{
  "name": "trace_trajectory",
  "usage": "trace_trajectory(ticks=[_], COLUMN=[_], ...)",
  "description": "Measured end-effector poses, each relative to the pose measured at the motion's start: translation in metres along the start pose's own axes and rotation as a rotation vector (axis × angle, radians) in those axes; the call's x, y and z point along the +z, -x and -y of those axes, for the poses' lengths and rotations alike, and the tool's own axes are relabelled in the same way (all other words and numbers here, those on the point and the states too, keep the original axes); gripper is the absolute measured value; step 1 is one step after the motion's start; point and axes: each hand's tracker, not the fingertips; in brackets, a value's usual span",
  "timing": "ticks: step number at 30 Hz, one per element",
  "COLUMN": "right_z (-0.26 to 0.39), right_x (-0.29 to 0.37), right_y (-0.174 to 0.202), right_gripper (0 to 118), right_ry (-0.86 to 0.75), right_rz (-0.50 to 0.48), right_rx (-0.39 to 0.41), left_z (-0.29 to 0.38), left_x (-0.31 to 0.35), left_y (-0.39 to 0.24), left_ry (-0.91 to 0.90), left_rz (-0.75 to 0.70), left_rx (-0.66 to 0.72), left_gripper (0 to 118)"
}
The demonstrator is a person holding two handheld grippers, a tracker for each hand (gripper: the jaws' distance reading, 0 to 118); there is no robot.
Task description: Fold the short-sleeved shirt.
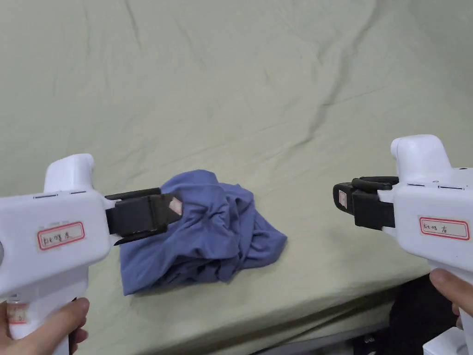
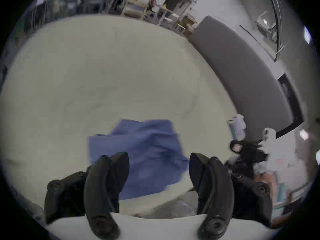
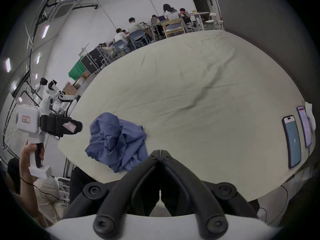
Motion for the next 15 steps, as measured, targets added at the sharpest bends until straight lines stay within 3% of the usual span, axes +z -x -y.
trace_trajectory(ticks=[1, 4, 9, 15], right_z=[0.000, 0.000, 0.001, 0.000], right_x=[-0.001, -0.004, -0.007, -0.008], right_y=[0.001, 0.004, 0.002, -0.001], right_gripper=[2, 2, 2, 2], right_ry=[0.002, 0.010, 0.029, 0.050], right_rz=[0.000, -0.009, 0.010, 0.036], right_rx=[0.003, 0.008, 0.008, -0.002], left_z=[-0.001, 0.009, 0.020, 0.021], left_x=[-0.008, -0.056, -0.133, -0.180], left_y=[0.008, 0.008, -0.054, -0.112], left_ry=[-0.007, 0.083, 0.198, 0.296], left_rz=[-0.023, 0.094, 0.099, 0.281], left_rx=[-0.021, 0.115, -0.068, -0.121], left_gripper=[0, 0, 0, 0])
